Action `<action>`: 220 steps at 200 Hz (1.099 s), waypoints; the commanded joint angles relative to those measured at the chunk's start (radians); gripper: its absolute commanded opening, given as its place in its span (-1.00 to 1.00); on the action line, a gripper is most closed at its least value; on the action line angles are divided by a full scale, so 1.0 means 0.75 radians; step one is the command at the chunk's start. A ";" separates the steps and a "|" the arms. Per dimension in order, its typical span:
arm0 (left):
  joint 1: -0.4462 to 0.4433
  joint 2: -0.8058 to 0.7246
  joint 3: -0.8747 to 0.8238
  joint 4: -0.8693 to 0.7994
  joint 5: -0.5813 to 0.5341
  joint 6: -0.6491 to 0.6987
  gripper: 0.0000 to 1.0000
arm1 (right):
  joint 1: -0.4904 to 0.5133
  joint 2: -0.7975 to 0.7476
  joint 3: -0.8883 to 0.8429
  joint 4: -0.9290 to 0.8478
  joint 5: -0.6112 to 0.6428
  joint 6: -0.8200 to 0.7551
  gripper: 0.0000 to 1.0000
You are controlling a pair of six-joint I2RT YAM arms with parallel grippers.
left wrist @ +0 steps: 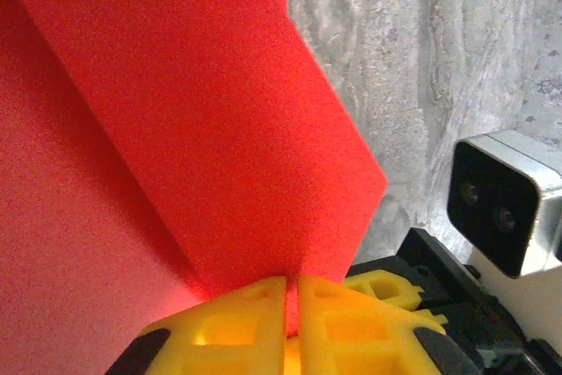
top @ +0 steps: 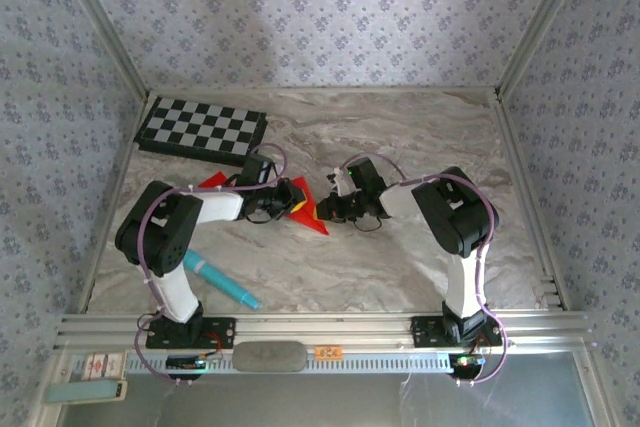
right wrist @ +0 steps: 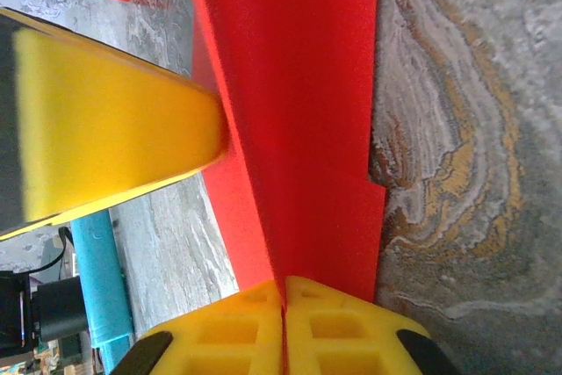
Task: Fold a paper plane with a square sheet of paper (pick it up from the middle)
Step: Fourth fold the wing at the center of the table.
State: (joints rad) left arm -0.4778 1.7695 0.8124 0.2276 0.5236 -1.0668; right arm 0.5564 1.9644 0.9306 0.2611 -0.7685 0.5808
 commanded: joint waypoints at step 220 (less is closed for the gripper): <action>0.003 0.052 0.054 -0.066 -0.004 0.017 -0.80 | -0.026 -0.080 0.010 -0.272 -0.004 -0.010 -0.58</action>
State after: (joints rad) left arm -0.4778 1.8011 0.8219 0.1970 0.5087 -1.0729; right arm 0.5442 1.9327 0.9413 0.1459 -0.7822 0.5869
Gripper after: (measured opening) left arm 0.100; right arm 0.204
